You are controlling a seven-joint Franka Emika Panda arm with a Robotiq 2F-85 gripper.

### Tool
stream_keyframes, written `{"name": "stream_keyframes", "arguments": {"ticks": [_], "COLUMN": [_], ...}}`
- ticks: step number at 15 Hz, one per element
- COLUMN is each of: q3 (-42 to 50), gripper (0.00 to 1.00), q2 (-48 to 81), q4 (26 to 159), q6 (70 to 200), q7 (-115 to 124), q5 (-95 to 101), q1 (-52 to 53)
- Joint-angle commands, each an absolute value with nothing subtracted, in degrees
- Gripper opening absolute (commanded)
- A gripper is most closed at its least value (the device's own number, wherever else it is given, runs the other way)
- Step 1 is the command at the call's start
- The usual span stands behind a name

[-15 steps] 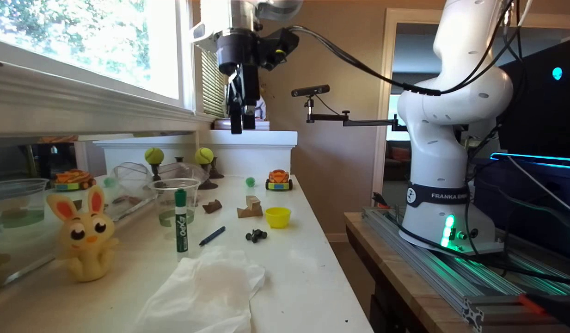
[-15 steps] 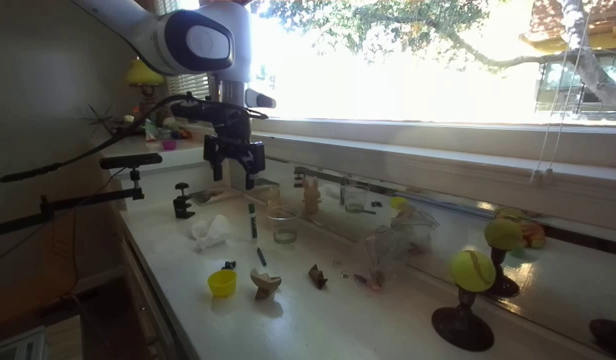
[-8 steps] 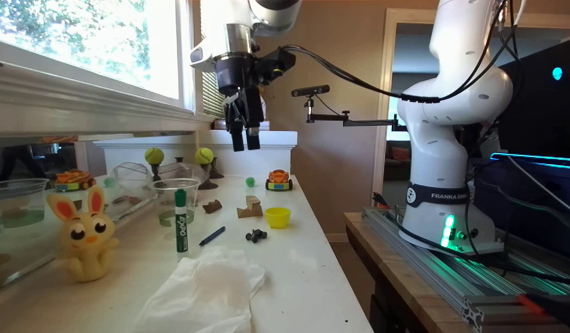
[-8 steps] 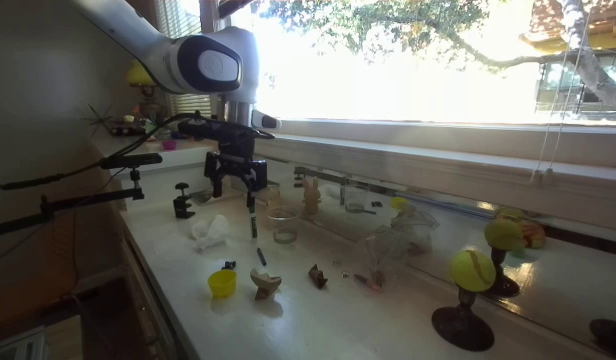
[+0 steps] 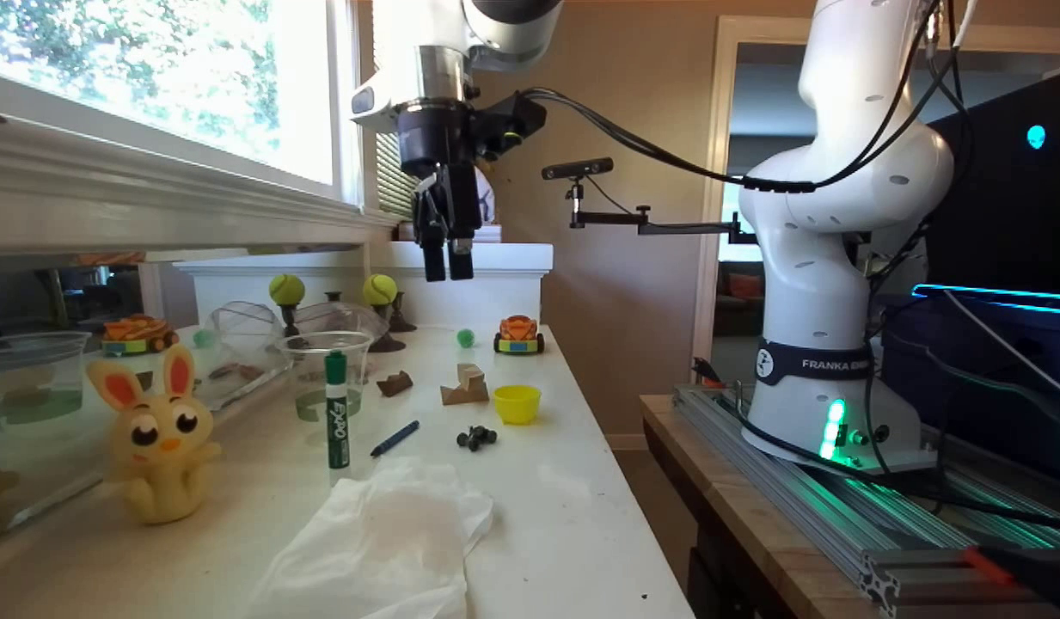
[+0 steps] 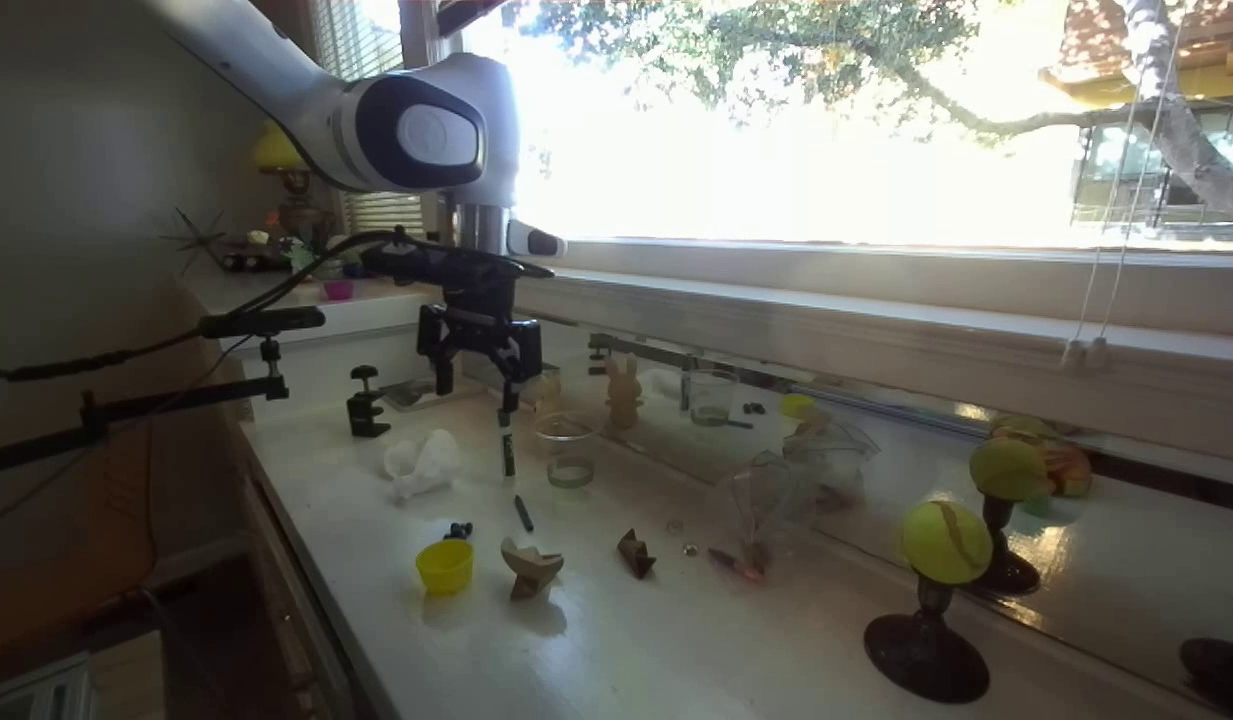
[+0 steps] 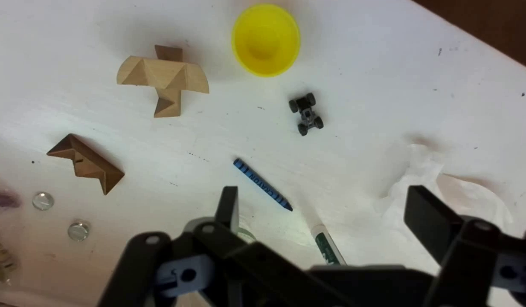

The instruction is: Put the cup upside down

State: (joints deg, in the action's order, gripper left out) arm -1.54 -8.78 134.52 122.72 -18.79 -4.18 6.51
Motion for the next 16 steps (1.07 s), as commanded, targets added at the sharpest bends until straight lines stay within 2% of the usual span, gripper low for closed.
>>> {"name": "stream_keyframes", "arguments": {"ticks": [1, 7, 16], "q3": [-1.48, -1.09, -1.05], "gripper": [1.00, 1.00, 1.00], "q2": [-7.74, -2.08, 3.20], "q4": [135.00, 132.67, 129.35], "q6": [128.93, 134.09, 139.29], "q7": [-16.89, -11.60, -10.83], "q5": [-2.91, 0.34, -5.22], "q1": [5.00, 2.60, 1.87]}}
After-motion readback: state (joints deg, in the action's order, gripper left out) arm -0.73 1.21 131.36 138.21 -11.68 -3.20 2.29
